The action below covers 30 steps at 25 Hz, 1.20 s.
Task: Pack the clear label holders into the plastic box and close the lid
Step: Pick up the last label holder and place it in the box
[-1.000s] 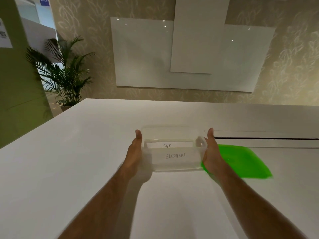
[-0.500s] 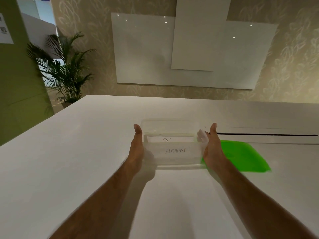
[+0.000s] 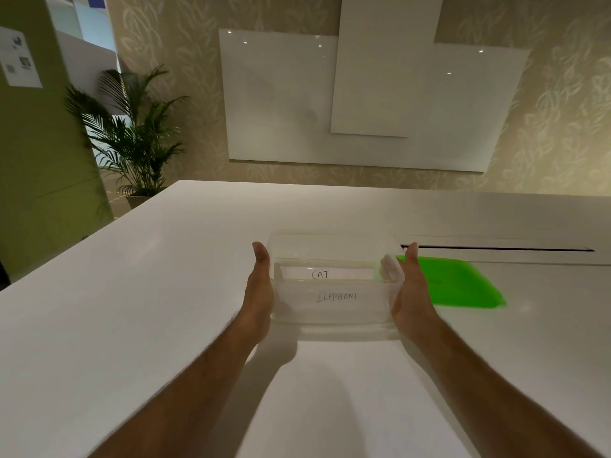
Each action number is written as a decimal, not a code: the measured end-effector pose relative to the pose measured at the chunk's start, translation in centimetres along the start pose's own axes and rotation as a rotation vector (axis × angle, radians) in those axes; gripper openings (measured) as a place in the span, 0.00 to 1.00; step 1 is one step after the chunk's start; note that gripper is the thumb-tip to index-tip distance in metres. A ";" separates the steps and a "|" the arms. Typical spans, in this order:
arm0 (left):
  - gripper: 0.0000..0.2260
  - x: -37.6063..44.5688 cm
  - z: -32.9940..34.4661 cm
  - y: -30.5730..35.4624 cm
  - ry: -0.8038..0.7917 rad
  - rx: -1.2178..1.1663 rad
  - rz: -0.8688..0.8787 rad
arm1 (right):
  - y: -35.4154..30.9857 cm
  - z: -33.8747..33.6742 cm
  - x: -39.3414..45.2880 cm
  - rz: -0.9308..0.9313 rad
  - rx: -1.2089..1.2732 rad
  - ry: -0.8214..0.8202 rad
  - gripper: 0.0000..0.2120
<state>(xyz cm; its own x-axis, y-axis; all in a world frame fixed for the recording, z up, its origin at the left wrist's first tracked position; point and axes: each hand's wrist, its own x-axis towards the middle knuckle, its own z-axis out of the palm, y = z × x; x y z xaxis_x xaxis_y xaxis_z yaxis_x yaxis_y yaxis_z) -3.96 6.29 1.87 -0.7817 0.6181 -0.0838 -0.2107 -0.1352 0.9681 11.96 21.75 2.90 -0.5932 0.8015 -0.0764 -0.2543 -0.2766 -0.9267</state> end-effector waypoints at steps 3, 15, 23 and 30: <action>0.33 -2.4 -0.9 -0.1 0.002 0.003 -0.007 | 0.9 -0.3 -1.8 0.007 0.045 0.004 0.37; 0.38 -8.8 -5.2 -1.3 -0.065 -0.015 -0.001 | 2.7 0.6 -9.2 0.086 0.079 0.043 0.45; 0.39 -10.9 -7.1 -2.2 -0.023 -0.037 -0.050 | 3.7 1.4 -12.6 0.080 0.101 0.062 0.32; 0.41 -11.8 -7.8 -2.8 -0.040 -0.157 -0.125 | 4.6 1.3 -13.6 0.133 0.083 0.053 0.33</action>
<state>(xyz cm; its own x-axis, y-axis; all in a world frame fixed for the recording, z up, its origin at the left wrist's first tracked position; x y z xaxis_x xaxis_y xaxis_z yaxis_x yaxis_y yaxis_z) 1.31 -6.68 -1.68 -0.7204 0.6673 -0.1890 -0.3966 -0.1728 0.9016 17.92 8.87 0.17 -0.5849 0.7813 -0.2178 -0.2396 -0.4230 -0.8739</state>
